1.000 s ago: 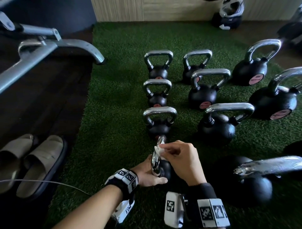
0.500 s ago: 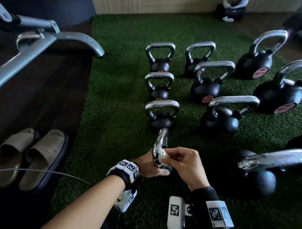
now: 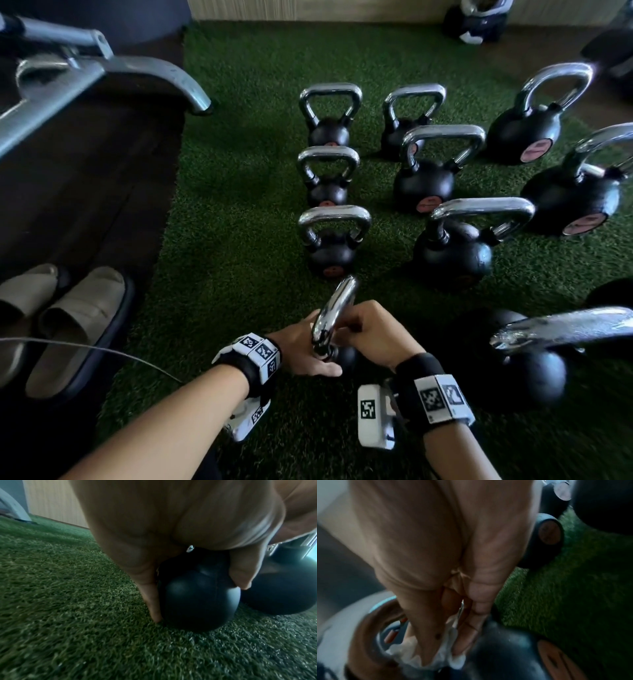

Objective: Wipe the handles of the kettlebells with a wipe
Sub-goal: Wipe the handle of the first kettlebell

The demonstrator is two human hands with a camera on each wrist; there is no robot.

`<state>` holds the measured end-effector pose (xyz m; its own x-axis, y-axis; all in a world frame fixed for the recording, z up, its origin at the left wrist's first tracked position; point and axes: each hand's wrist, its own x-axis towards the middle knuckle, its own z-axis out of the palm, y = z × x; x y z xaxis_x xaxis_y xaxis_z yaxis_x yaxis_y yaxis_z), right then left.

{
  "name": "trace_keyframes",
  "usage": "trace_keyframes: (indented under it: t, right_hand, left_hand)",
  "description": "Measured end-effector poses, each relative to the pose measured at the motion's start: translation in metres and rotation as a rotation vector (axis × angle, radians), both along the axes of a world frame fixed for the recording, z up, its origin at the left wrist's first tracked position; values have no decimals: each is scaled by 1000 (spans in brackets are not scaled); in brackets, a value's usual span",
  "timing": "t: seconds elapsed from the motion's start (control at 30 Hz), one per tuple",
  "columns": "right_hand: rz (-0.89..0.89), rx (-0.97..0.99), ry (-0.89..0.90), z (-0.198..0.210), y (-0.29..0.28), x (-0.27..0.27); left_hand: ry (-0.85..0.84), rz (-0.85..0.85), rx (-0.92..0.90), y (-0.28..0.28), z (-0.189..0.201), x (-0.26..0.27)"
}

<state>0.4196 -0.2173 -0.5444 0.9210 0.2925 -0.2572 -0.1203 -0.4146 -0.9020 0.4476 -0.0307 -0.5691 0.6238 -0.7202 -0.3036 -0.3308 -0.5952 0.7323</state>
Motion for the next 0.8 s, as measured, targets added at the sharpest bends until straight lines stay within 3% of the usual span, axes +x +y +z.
trace_keyframes:
  t: [0.1, 0.27, 0.33, 0.5, 0.6, 0.67, 0.8]
  right_hand:
    - [-12, 194, 50, -2, 0, -11]
    - [-40, 295, 62, -10, 5, -13]
    - [-142, 442, 117, -14, 6, -19]
    - [-343, 927, 312, -23, 22, -33]
    - [-573, 1169, 371, -28, 35, -33]
    - [-659, 1216, 366, -26, 38, -34]
    - [-634, 1169, 333, -18, 30, -35]
  left_hand:
    - [-66, -85, 88, 1, -6, -2]
    - [-32, -71, 110, 2, -2, 1]
    - [36, -73, 110, 1, 3, 3]
    - [-2, -15, 64, 6, -9, -4]
    - [15, 17, 47, 2, -1, -7]
    - [28, 0, 14, -3, 5, -7]
    - [29, -8, 9, -4, 5, -4]
